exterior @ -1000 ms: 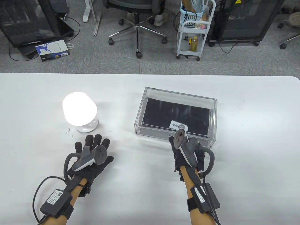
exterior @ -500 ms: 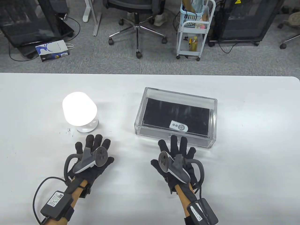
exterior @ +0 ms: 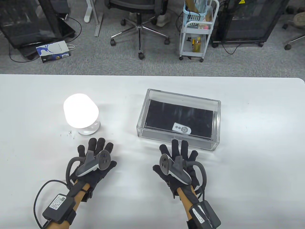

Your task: Take out the desk lamp remote control from the drawer and turn on the desk lamp

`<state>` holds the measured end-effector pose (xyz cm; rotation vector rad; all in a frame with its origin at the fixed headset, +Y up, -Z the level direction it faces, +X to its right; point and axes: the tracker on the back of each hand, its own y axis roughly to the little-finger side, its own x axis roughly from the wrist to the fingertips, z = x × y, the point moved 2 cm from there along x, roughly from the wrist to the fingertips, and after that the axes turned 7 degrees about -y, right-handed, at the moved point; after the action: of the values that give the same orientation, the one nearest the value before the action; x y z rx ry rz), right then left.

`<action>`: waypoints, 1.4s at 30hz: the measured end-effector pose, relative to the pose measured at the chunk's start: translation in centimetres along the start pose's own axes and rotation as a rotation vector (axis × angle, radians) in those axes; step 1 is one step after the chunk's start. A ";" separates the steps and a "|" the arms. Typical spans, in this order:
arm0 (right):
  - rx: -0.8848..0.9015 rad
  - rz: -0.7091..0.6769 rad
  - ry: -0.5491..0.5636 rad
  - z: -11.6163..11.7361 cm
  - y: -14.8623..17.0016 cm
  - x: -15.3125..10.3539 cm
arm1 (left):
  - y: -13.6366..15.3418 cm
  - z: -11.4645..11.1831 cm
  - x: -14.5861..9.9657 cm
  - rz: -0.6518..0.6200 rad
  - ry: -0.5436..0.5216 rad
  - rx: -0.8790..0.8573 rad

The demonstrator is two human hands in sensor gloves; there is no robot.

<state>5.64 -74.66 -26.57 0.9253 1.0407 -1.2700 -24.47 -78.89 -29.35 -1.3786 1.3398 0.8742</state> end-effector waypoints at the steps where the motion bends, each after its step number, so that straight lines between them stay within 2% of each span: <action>1: -0.001 0.002 0.002 -0.1 0.0 -0.1 | 0.0 0.0 0.0 0.001 0.001 0.001; 42: 0.026 0.032 -0.001 -0.2 0.9 0.1 | -0.4 -0.3 -0.2 -0.007 0.033 0.021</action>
<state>6.49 -74.45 -26.70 0.9575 1.0063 -1.2601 -24.13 -79.20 -29.06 -1.3860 1.3647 0.8346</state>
